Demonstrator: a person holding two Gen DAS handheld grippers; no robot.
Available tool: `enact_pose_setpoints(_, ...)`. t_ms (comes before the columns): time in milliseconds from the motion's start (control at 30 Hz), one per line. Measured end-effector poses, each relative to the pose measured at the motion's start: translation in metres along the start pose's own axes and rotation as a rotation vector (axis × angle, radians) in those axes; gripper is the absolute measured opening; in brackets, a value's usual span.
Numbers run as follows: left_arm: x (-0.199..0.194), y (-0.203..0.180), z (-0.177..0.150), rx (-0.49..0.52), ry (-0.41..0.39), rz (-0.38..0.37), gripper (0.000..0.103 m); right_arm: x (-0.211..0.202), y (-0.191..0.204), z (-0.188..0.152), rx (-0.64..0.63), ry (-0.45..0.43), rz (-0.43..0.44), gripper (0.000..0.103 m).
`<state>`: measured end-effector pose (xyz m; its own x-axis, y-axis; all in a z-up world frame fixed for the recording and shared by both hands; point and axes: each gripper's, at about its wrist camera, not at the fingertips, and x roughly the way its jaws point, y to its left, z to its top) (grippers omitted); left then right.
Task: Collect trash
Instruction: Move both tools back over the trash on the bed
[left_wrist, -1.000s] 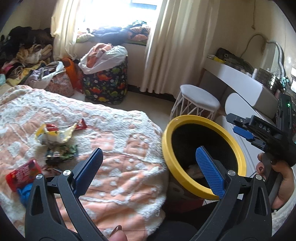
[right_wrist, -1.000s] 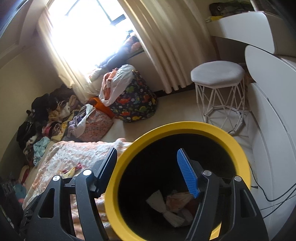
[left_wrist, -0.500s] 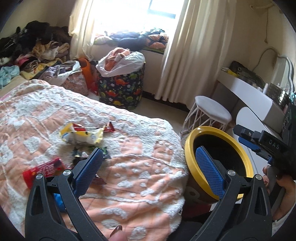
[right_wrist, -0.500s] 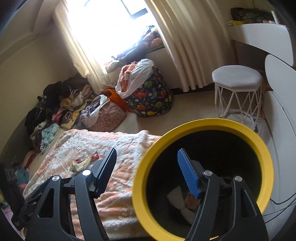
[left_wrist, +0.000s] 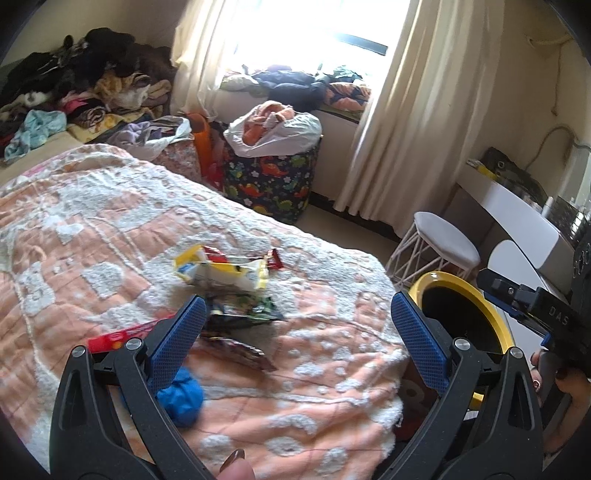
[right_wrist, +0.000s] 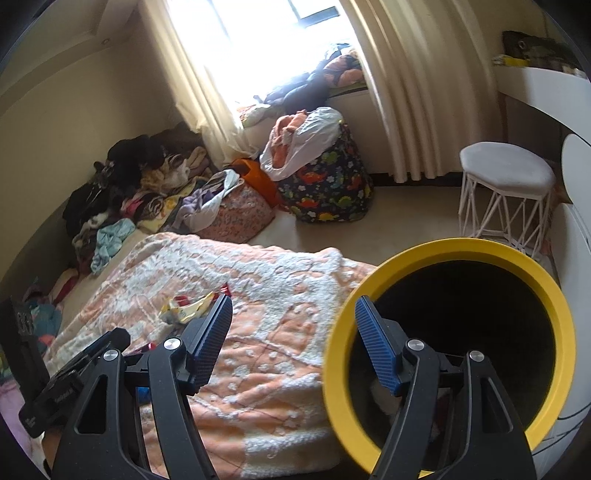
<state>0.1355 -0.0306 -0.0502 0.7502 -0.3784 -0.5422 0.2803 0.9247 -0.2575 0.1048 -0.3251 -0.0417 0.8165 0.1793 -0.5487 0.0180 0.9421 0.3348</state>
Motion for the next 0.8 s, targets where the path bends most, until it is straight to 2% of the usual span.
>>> enact_pose_setpoints(800, -0.017, 0.082, -0.003, -0.099, -0.008, 0.134, 0.092, 0.056, 0.086, 0.001, -0.150, 0.085, 0.098, 0.067)
